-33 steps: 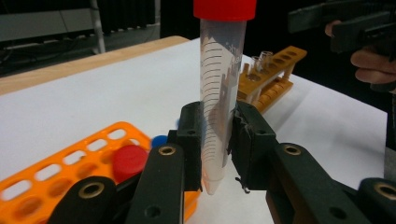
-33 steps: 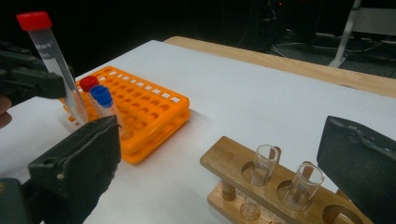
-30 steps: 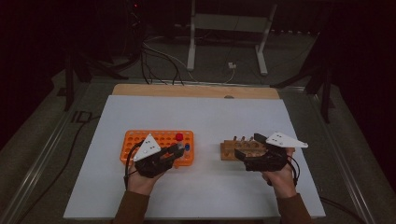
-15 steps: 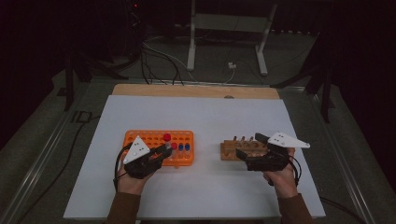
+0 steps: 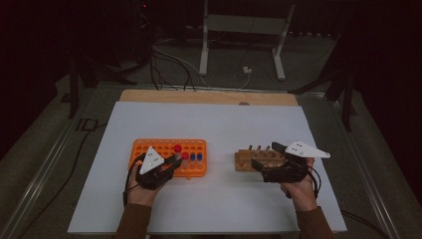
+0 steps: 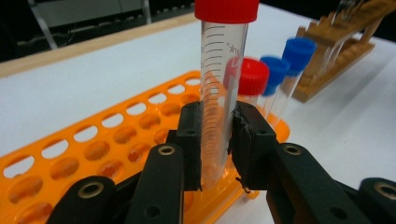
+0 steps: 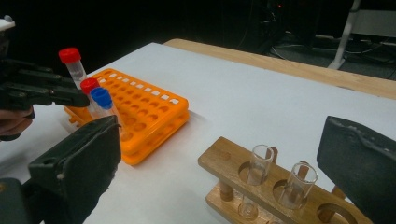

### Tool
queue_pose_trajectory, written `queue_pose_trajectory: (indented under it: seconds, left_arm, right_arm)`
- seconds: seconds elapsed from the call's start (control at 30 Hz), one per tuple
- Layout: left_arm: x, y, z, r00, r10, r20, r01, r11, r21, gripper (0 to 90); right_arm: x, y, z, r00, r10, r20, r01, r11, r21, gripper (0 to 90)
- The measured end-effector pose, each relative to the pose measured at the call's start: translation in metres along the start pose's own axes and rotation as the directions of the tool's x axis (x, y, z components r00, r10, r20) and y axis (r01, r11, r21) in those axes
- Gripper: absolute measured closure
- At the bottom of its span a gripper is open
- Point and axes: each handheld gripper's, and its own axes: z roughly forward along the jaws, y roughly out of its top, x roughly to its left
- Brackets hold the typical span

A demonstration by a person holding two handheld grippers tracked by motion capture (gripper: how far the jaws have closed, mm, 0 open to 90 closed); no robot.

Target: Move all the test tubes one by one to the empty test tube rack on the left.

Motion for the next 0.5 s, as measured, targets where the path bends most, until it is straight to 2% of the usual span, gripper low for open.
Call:
queue_pose_trajectory:
  seconds: [0.13,0.3,0.5]
  left_arm:
    - [0.000,-0.004,0.004,0.9998,0.016,-0.011,-0.015,0.9988,0.047,74.0]
    - [0.002,-0.009,0.009,0.9998,0.015,-0.009,-0.014,0.9948,0.101,74.1]
    - [0.001,-0.010,0.013,0.9999,0.017,-0.003,-0.016,0.9919,0.126,73.8]
  right_arm:
    - [0.000,0.000,0.000,1.0000,0.001,0.001,-0.001,1.000,-0.002,0.0]
    - [-0.002,0.000,-0.001,1.0000,0.004,0.005,-0.004,1.000,-0.004,0.0]
    - [-0.003,0.000,-0.002,1.0000,0.006,0.007,-0.006,1.000,-0.006,0.0]
